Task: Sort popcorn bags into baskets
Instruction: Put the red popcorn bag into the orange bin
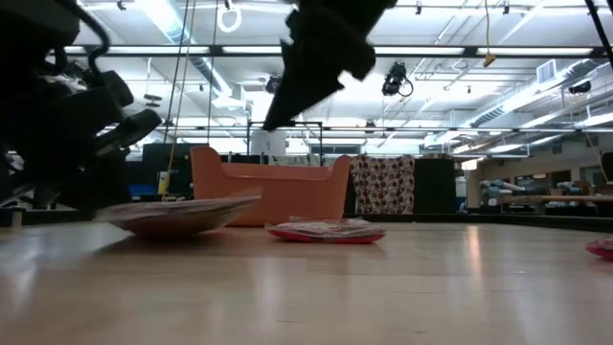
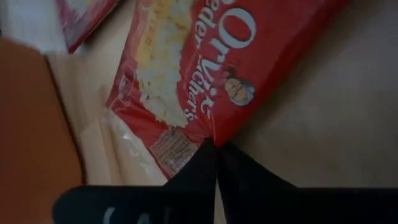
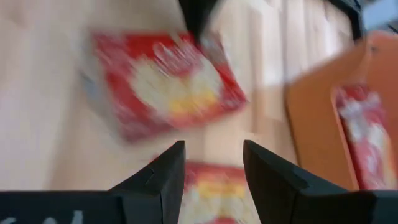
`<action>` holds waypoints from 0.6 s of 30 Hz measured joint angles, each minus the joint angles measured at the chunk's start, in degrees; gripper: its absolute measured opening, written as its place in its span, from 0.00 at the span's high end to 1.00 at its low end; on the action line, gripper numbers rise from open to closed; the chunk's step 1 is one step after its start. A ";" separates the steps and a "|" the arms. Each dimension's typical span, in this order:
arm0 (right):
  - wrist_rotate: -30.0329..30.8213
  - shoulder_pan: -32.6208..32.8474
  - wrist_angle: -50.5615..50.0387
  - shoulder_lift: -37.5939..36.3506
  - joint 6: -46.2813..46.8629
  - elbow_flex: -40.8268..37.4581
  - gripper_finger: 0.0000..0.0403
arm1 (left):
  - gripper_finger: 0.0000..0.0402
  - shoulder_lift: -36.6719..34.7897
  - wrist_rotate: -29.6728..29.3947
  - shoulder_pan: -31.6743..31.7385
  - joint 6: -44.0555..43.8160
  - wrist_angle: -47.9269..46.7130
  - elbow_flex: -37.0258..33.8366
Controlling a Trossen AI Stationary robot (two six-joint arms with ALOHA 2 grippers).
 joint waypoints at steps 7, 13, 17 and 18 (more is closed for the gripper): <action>1.36 3.30 5.82 0.00 -6.19 0.00 0.59 | 0.98 -3.39 2.58 2.86 -10.70 -4.61 5.96; 2.97 4.54 6.35 0.00 -6.34 0.00 0.59 | 0.99 -4.51 11.33 9.06 -15.82 -8.67 10.45; 3.80 4.95 6.25 0.00 -5.92 0.00 0.58 | 0.99 -4.51 13.57 11.01 -15.75 -8.71 11.25; 4.50 5.19 5.68 0.00 -6.12 0.00 0.58 | 0.99 -4.51 13.73 11.39 -15.75 -8.77 11.37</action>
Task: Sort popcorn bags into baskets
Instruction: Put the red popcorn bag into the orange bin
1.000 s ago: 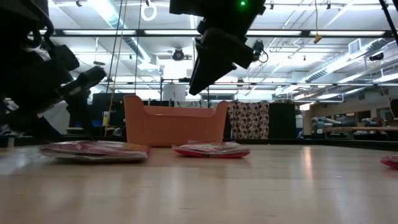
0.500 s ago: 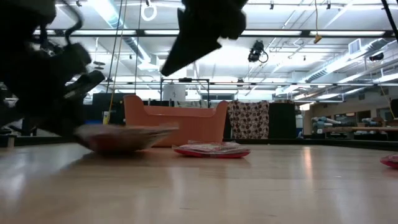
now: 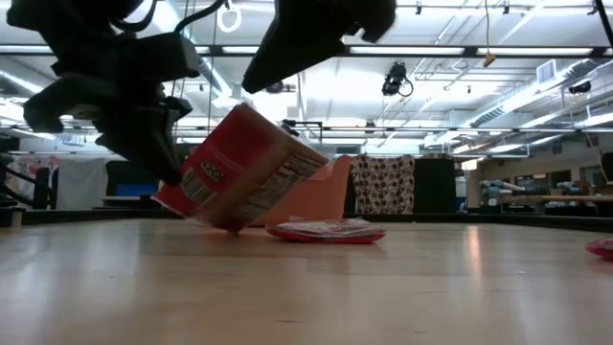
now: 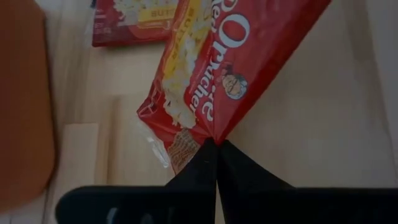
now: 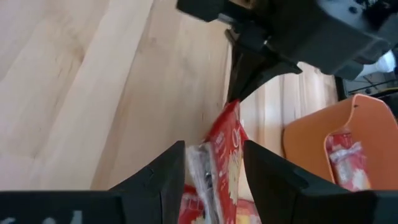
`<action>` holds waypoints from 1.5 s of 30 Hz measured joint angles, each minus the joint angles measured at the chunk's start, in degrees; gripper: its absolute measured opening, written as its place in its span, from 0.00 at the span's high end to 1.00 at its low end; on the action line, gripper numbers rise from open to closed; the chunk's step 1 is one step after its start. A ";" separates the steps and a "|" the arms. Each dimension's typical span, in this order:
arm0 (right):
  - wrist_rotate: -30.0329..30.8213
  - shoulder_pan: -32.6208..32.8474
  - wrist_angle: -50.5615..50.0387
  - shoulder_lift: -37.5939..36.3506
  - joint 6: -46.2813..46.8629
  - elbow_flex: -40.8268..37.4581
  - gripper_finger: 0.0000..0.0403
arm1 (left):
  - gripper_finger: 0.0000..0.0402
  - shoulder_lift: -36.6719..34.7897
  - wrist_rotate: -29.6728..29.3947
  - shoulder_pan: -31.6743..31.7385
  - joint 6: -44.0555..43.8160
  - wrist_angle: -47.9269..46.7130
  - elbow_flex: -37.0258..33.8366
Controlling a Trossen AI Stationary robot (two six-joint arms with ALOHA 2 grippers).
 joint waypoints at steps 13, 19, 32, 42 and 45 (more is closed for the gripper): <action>2.97 -2.61 7.04 0.09 -1.14 -8.48 0.59 | 0.99 -0.37 0.76 0.03 1.50 0.48 0.48; 1.05 -4.97 12.89 0.09 -4.17 -12.30 0.65 | 0.99 -0.76 0.77 0.00 2.17 1.12 0.50; 1.56 -4.71 6.10 -1.57 -3.53 -10.90 0.94 | 0.83 -5.80 0.20 -0.49 2.27 -4.55 1.27; 16.92 -3.39 -8.19 -10.08 -4.46 -7.30 0.92 | 0.71 -18.38 0.62 -2.16 2.21 -9.13 1.70; 16.21 -5.64 -9.01 -12.10 -8.52 -7.39 0.92 | 0.71 -19.18 0.78 -3.41 2.85 -8.73 1.70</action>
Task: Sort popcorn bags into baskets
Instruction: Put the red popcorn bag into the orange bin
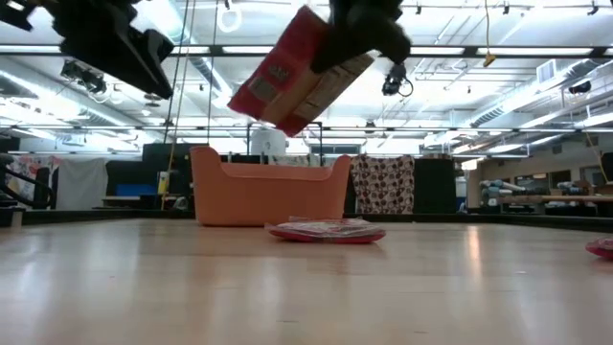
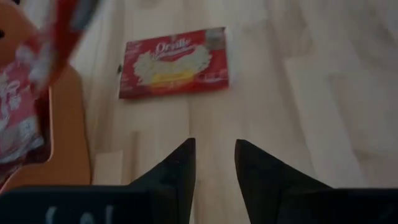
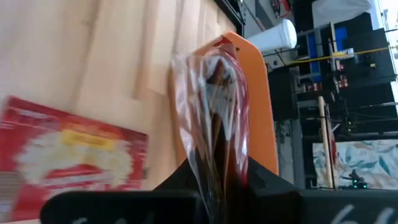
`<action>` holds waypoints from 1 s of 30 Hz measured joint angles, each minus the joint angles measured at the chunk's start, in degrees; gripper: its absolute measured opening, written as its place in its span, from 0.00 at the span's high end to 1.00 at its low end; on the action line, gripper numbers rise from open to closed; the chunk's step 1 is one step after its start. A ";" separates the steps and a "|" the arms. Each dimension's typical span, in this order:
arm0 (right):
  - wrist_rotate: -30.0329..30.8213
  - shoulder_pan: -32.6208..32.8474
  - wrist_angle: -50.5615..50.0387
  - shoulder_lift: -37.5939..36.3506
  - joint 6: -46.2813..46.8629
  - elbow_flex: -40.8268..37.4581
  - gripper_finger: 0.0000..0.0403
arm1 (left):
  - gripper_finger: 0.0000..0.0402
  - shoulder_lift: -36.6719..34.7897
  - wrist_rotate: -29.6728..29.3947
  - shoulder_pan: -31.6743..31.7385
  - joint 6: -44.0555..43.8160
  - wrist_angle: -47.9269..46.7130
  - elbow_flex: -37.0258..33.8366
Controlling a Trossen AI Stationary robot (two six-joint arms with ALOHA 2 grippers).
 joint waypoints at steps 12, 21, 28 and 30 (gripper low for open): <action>-17.44 -15.97 37.48 -3.66 -34.23 -14.21 0.92 | 0.71 0.12 -0.01 -2.96 0.03 2.86 -0.02; -45.94 -32.43 48.72 -3.66 -41.33 -20.29 0.90 | 0.71 0.12 -0.11 -1.75 -0.16 5.10 -0.02; -38.34 -39.21 44.19 -3.66 -38.13 -21.27 0.75 | 0.71 0.13 -0.23 -1.53 -2.91 5.03 -0.04; -32.13 -39.26 43.37 -3.66 -38.35 -21.27 0.71 | 0.71 0.13 -0.23 -1.53 -3.28 5.04 -0.04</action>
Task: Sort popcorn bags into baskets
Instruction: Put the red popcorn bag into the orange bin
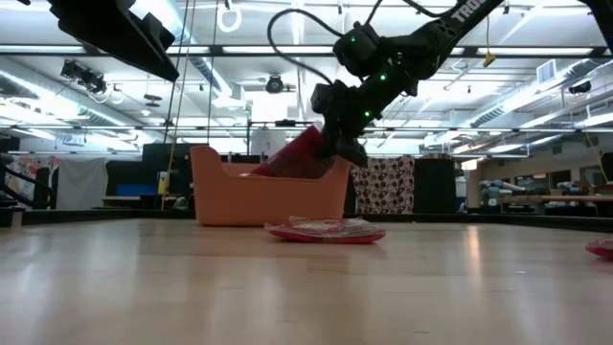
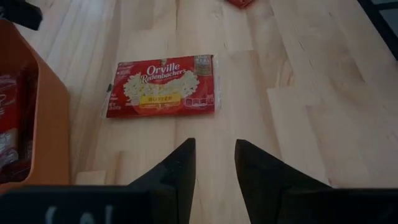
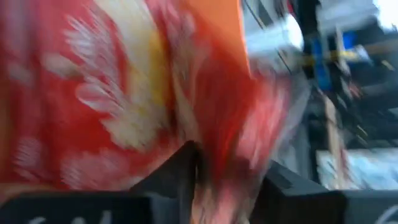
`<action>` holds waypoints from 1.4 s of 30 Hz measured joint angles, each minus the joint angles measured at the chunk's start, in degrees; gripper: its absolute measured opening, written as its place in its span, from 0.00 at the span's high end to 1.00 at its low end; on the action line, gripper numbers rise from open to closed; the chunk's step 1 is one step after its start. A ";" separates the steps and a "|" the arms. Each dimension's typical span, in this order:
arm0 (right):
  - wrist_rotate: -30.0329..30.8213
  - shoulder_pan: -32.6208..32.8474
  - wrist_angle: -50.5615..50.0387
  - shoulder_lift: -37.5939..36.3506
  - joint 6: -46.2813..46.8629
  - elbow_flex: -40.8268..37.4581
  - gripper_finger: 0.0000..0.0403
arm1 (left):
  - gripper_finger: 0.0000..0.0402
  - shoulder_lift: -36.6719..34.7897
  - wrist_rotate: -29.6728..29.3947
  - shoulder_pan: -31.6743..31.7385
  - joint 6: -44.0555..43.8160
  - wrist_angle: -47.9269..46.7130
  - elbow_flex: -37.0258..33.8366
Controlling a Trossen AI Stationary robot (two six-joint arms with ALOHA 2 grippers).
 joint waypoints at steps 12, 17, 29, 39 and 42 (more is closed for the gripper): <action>15.69 5.71 -2.66 0.00 2.15 0.04 0.65 | 0.71 0.01 -0.04 0.00 -1.12 0.32 0.00; 11.15 7.42 -3.16 -0.42 2.78 0.04 0.68 | 0.71 0.01 -1.46 0.00 -0.63 0.42 0.00; 0.37 5.71 -0.63 -0.42 6.69 0.04 0.97 | 0.71 0.01 -1.99 0.00 0.73 0.25 0.00; -13.78 8.03 12.83 -3.32 2.56 0.13 0.98 | 0.70 0.03 -1.97 0.00 -0.87 -1.34 -0.02; -17.78 7.55 13.19 -3.30 2.38 0.13 0.99 | 0.71 0.03 -1.97 0.00 -1.39 -1.31 -0.02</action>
